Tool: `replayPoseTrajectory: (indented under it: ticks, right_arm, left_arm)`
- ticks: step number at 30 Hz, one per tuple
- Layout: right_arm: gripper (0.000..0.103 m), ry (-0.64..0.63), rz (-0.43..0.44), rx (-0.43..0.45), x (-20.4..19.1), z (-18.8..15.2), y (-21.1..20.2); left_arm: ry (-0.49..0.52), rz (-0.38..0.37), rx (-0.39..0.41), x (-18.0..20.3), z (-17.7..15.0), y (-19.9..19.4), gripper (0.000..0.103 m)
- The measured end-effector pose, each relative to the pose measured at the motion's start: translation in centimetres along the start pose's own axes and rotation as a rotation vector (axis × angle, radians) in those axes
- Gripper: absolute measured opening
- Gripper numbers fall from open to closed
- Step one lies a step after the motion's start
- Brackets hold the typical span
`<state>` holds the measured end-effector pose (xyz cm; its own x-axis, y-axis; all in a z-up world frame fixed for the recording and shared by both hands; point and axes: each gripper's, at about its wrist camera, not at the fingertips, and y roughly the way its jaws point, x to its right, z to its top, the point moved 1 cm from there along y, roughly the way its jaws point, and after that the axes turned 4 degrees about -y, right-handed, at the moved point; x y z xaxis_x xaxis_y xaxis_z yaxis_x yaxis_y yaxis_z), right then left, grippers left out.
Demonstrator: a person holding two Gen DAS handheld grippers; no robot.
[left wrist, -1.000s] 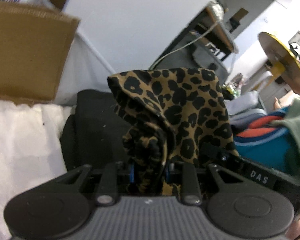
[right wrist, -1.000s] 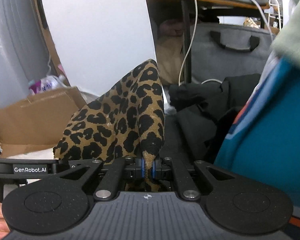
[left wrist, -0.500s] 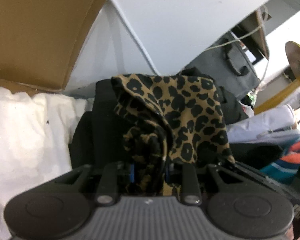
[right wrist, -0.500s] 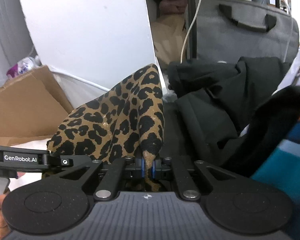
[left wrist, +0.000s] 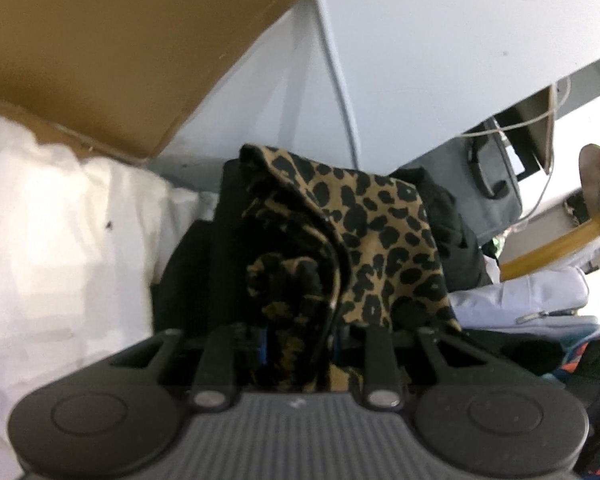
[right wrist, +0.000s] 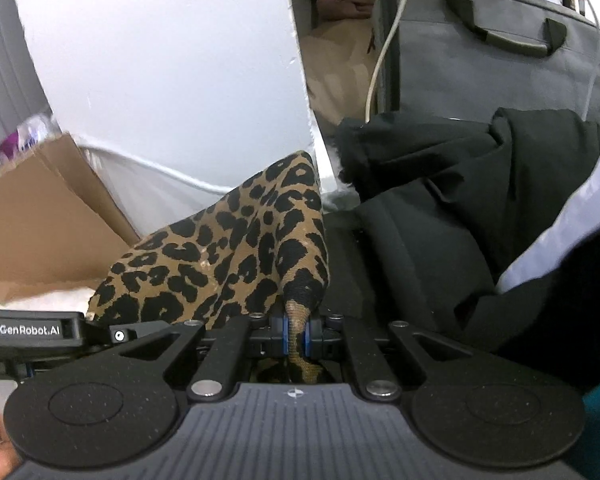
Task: Fold clothes
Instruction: 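Lower the skirt onto the black clothes pile and open the right gripper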
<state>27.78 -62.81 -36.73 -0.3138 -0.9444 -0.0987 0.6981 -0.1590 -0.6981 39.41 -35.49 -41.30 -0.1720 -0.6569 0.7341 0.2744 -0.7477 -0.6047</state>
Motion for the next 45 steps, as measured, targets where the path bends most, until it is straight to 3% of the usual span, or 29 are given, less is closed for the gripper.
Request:
replayPoseTrajectory:
  ticks: [4,8,12,15,20,25,28,32,35,38,40,41,45]
  right_arm:
    - [0.017,-0.030,-0.041,0.028,-0.5,0.1,-0.7]
    - [0.037,-0.075,-0.071,0.083,-1.1,-0.2,-2.7]
    - [0.037,-0.076,-0.067,0.127,-1.5,-1.2,-5.1]
    - [0.037,-0.037,-0.035,0.127,-1.7,-2.5,-5.9]
    - [0.037,-0.055,-0.008,0.101,-2.8,-5.0,-6.1]
    - [0.037,-0.033,0.008,0.108,-3.0,-6.5,-6.7]
    - [0.037,-0.017,0.018,0.101,-3.0,-6.9,-6.6]
    - [0.037,0.031,0.037,0.087,-3.3,-7.6,-6.1]
    - [0.037,0.056,0.041,0.089,-3.8,-8.1,-5.8]
    - [0.037,0.073,0.032,0.090,-3.8,-8.6,-5.8]
    - [0.039,0.079,0.024,0.089,-3.6,-9.1,-6.1]
    - [0.043,0.082,0.020,0.088,-3.4,-9.3,-6.2]
    - [0.045,0.094,0.003,0.086,-2.9,-10.3,-6.7]
  left_arm:
    - [-0.019,0.000,-0.011,-0.2,0.3,0.2,0.030]
    - [-0.063,-0.020,-0.024,-0.2,0.8,0.4,0.028]
    - [-0.061,-0.039,-0.032,-0.3,0.7,0.5,0.028]
    - [-0.041,-0.032,-0.051,-0.7,0.9,0.5,0.039]
    - [0.063,0.024,-0.047,0.0,1.9,-1.6,0.044]
    - [0.186,0.066,0.021,1.9,3.8,-4.4,0.032]
    - [0.271,0.053,0.042,3.8,4.1,-5.3,0.032]
    - [0.386,0.027,0.013,6.3,2.7,-4.3,0.032]
    - [0.461,0.055,-0.013,6.7,0.9,-2.5,0.032]
    - [0.471,0.104,-0.028,5.3,0.0,-1.0,0.019]
    - [0.457,0.133,-0.025,4.1,-0.2,-0.5,0.005]
    - [0.456,0.142,-0.024,3.6,-0.3,-0.4,0.004]
    - [0.434,0.114,-0.038,2.4,-0.1,-0.4,0.003]
